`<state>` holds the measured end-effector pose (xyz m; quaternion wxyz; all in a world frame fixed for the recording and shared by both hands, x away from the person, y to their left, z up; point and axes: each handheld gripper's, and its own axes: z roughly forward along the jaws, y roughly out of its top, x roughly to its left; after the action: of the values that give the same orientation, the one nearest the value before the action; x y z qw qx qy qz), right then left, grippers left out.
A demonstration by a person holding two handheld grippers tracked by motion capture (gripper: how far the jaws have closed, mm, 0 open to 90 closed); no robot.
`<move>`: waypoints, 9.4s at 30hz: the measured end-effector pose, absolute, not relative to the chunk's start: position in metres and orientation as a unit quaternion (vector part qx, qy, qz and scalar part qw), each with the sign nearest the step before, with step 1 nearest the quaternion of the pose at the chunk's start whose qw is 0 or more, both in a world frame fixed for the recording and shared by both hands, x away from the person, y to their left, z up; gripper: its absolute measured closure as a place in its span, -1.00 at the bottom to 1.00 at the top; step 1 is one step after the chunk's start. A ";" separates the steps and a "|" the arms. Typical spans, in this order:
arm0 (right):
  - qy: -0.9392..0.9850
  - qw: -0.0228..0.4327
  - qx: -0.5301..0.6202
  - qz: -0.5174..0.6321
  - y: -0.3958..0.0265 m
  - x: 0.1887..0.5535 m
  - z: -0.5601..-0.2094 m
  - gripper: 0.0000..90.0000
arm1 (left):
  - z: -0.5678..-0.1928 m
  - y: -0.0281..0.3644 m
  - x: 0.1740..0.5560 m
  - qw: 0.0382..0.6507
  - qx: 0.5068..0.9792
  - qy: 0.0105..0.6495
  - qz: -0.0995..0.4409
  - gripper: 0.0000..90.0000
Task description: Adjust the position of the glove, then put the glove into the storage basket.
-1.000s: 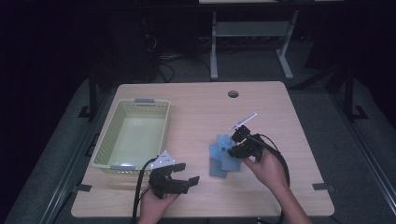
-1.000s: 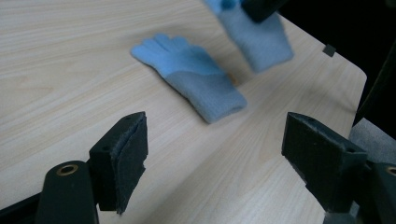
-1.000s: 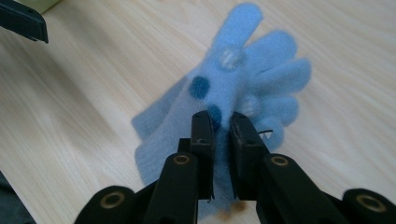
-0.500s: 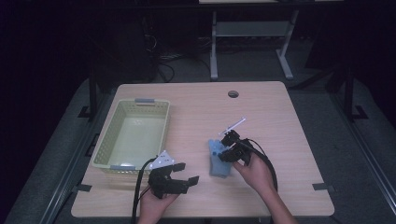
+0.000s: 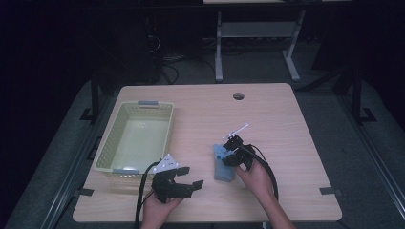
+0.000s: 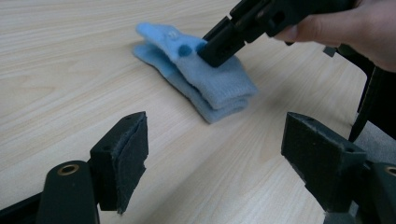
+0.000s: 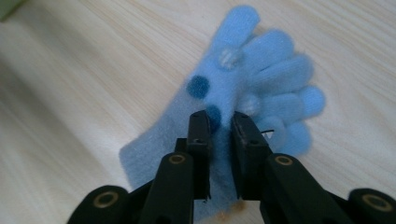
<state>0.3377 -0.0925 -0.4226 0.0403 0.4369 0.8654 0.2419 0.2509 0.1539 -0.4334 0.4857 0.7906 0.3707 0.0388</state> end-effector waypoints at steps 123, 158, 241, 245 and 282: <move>0.733 -0.118 0.524 0.417 -0.149 0.314 -0.474 0.65 | -0.487 0.098 0.337 0.448 0.722 0.482 -0.213 0.57; 0.742 -0.099 0.489 0.448 -0.143 0.314 -0.429 0.71 | -0.445 0.113 0.336 0.482 0.730 0.441 -0.201 0.60; 0.772 -0.116 0.420 0.462 -0.055 0.350 -0.374 0.71 | -0.392 0.210 0.345 0.504 0.712 0.453 -0.181 0.63; 0.776 -0.116 0.415 0.460 -0.049 0.353 -0.372 0.71 | -0.391 0.218 0.345 0.506 0.712 0.454 -0.178 0.64; 0.786 -0.130 0.380 0.469 0.008 0.364 -0.362 0.71 | -0.378 0.276 0.340 0.516 0.700 0.468 -0.157 0.65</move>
<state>0.3642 0.0084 -0.3615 -0.1298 0.3799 0.7864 0.4695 0.3404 0.2760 -0.3782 0.5158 0.7003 0.4678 -0.1575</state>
